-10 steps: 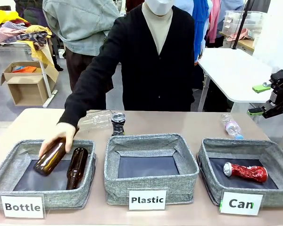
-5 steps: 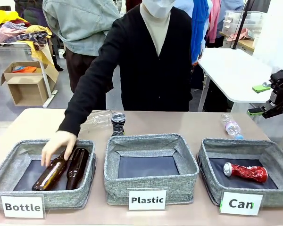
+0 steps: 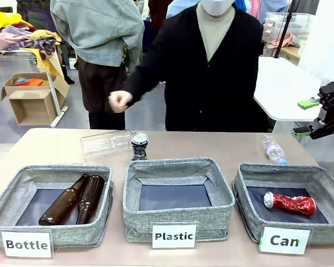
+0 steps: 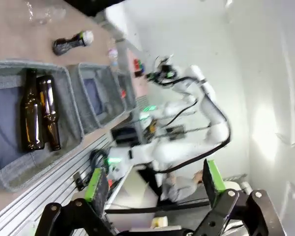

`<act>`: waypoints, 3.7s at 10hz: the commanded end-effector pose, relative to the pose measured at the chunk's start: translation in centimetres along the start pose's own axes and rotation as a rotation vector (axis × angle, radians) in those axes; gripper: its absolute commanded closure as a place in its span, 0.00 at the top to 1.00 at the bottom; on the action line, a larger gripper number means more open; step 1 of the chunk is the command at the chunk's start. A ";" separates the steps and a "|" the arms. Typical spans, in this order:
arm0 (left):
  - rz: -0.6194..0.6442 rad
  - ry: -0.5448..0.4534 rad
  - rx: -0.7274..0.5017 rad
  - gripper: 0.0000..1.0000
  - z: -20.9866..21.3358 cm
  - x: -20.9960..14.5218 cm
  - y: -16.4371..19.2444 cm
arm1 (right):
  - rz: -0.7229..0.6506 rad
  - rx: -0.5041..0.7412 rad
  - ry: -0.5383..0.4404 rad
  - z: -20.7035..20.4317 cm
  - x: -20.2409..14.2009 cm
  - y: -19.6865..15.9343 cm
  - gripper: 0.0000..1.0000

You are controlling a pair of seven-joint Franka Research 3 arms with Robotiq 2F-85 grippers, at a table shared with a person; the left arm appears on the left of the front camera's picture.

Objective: Sort the can waste into the basket.
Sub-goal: Pick up the can waste from the table and place it in the right Fabric basket.

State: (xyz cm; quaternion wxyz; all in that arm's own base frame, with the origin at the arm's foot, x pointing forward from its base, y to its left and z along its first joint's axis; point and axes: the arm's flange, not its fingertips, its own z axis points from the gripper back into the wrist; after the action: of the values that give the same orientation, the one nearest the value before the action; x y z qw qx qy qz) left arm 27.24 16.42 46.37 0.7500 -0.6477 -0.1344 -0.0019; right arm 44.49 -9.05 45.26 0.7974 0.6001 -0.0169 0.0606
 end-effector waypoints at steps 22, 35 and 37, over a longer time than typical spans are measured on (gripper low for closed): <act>-1.091 -0.001 0.602 1.00 -28.0 6.2 7.5 | 0.020 0.007 0.012 0.3 0.1 0.1 1.00; -1.446 -0.015 0.200 1.00 -25.5 12.1 7.6 | 0.020 0.007 0.012 0.3 0.1 0.1 1.00; -1.409 -0.102 0.248 1.00 -16.6 10.5 5.4 | 0.020 0.007 0.012 0.3 0.1 0.1 1.00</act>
State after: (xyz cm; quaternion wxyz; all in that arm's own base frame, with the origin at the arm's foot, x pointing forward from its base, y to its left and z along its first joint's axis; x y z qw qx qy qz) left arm 43.62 -0.49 39.19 0.6256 -0.3152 -0.5486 -0.4564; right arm 44.53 -9.12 45.24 0.7971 0.6005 -0.0164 0.0605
